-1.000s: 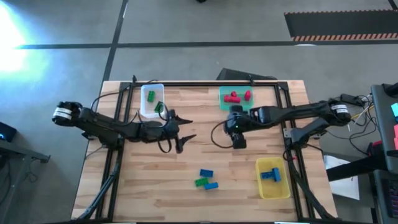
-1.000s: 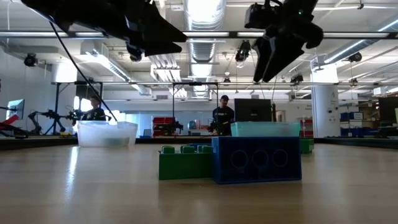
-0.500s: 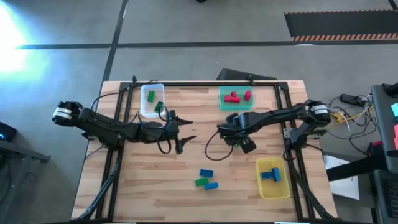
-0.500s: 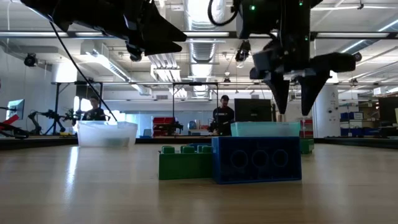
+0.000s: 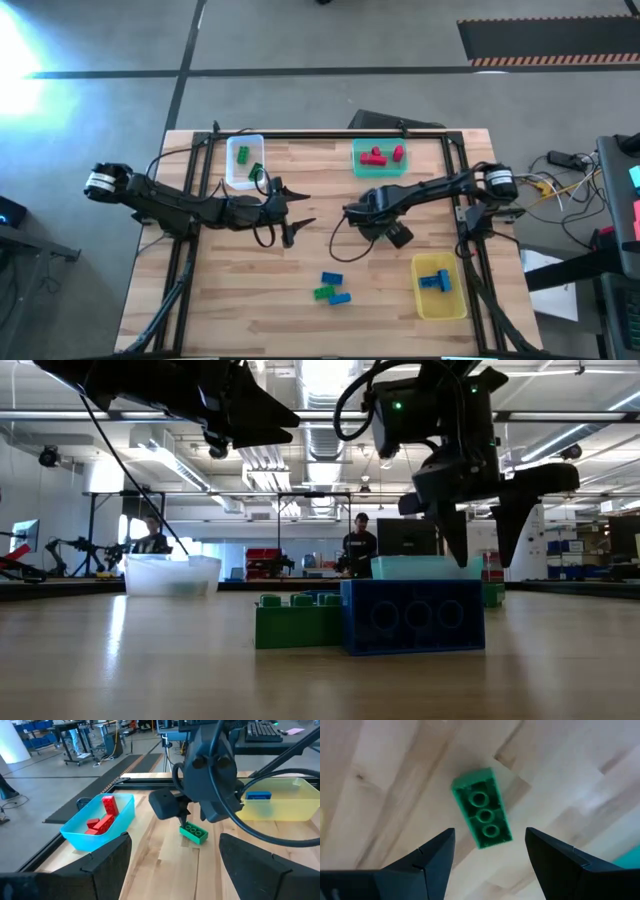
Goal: Sort & place blocks by color
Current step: Put the green game piece into the white bin
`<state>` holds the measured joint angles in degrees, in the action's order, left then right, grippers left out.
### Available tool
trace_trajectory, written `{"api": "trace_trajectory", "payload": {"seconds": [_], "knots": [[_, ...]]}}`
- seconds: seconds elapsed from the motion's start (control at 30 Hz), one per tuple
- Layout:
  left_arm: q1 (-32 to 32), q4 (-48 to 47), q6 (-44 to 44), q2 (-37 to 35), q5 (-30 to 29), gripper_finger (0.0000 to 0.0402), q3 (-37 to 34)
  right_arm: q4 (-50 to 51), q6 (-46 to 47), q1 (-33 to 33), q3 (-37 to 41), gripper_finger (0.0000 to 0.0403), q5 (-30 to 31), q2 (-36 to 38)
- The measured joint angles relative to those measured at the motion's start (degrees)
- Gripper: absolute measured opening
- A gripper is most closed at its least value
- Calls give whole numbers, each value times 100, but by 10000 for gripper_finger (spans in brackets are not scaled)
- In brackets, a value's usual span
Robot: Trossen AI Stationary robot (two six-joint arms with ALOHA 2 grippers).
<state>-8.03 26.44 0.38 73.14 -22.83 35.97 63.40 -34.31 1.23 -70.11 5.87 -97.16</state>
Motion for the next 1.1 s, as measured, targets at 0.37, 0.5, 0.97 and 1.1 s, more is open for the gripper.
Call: {"api": "trace_trajectory", "payload": {"seconds": [0.37, 0.5, 0.97, 1.1], "knots": [[0, 0, 52, 0, -1, 283, 0, -255, -32, -13, 171, 232, -33, -324], [2, 0, 52, 0, -1, 283, -2, -432, -35, -12, 329, 218, -31, -403], [2, 2, 51, 0, 0, 283, -4, -956, 1010, -13, 258, 124, 17, -365], [2, 2, 50, 0, 4, 283, -4, -1927, 1583, -13, 286, 124, 8, -37]]}}
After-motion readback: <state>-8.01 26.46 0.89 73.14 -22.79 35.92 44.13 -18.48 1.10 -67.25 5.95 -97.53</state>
